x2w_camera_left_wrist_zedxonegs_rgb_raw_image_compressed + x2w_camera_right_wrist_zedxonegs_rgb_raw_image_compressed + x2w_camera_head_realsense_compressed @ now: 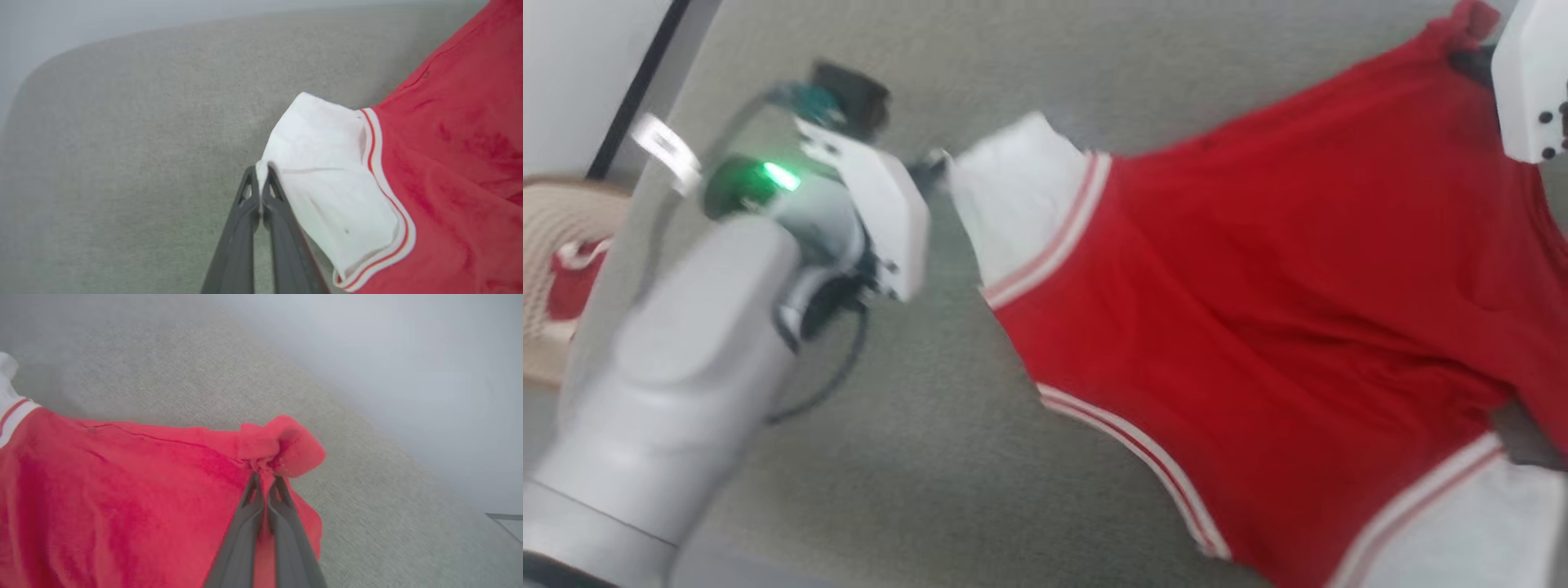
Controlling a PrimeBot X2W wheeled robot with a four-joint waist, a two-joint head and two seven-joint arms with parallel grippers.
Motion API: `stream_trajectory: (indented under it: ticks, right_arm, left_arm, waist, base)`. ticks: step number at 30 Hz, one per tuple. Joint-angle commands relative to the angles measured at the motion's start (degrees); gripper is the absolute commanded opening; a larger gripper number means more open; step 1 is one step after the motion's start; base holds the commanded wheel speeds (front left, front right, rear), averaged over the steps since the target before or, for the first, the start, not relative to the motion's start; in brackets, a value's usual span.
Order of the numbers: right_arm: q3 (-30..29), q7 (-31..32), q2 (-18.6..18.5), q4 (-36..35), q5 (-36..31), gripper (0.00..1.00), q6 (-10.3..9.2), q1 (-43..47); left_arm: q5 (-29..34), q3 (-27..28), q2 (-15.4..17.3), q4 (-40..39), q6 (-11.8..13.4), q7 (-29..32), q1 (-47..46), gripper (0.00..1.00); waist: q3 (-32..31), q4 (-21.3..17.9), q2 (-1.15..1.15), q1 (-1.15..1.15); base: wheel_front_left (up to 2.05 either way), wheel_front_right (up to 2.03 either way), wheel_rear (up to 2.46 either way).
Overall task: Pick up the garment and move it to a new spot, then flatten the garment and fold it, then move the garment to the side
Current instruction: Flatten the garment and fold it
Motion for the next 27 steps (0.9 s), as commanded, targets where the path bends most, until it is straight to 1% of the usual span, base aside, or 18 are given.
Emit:
stream_trajectory:
  ticks: [1,5,6,9,15,17,21,23,27]
  right_arm:
    - [0.0,-0.8,0.4,-0.3,0.6,0.0,-0.08,-0.6]
    - [-0.7,-3.2,0.6,-1.8,1.6,0.0,-0.08,-1.0]
    - [-1.2,-4.2,0.8,-2.4,1.8,0.0,-0.08,-1.0]
    - [-2.2,-5.4,1.0,-3.3,2.1,0.0,-0.08,-1.2]
    - [-4.5,-7.2,1.9,-5.0,1.5,0.0,-0.08,-2.2]
    - [-5.2,-7.1,2.2,-5.4,1.4,0.0,-0.08,-2.2]
    - [-7.1,-6.4,2.8,-6.4,1.0,0.0,-0.08,-2.7]
    - [-7.8,-6.2,3.2,-6.1,0.6,0.0,-0.08,-3.1]
    - [-9.2,-7.0,4.5,-5.2,-0.5,0.0,-0.08,-4.2]
  left_arm:
    - [0.1,0.5,0.9,-0.4,0.3,0.6,-1.0,0.0]
    - [0.0,2.1,4.7,-2.9,2.1,5.0,-4.9,0.0]
    - [0.3,2.8,6.6,-3.8,2.9,6.8,-6.8,0.0]
    - [0.9,3.6,8.7,-5.1,4.0,9.2,-9.5,0.0]
    - [2.0,4.5,11.8,-5.9,5.0,12.3,-14.4,0.0]
    - [1.9,4.7,12.2,-5.6,5.2,13.0,-15.7,0.0]
    - [2.7,4.8,13.0,-4.7,4.5,13.4,-19.1,0.0]
    - [2.9,5.0,12.8,-3.8,4.6,13.5,-20.4,0.0]
    - [4.1,5.2,11.9,-1.6,4.4,11.2,-23.6,0.0]
  waist:
    - [-2.9,-3.0,0.0,-0.01]
    - [-5.6,-6.3,0.0,-0.01]
    - [-7.0,-7.9,0.0,-0.01]
    - [-8.9,-10.0,0.0,-0.01]
    - [-12.3,-13.5,0.0,-0.01]
    - [-13.2,-14.4,0.0,-0.01]
    - [-14.7,-16.5,0.0,-0.01]
    - [-14.9,-17.2,0.0,-0.01]
    - [-14.0,-18.3,0.0,-0.01]
  base:
    - [0.0,0.0,0.0]
    - [0.0,0.0,0.0]
    - [0.0,0.0,0.0]
    - [0.0,0.0,0.0]
    - [0.0,0.0,0.0]
    - [0.0,0.0,0.0]
    - [0.0,0.0,0.0]
    - [0.0,0.0,0.0]
    - [0.0,0.0,0.0]
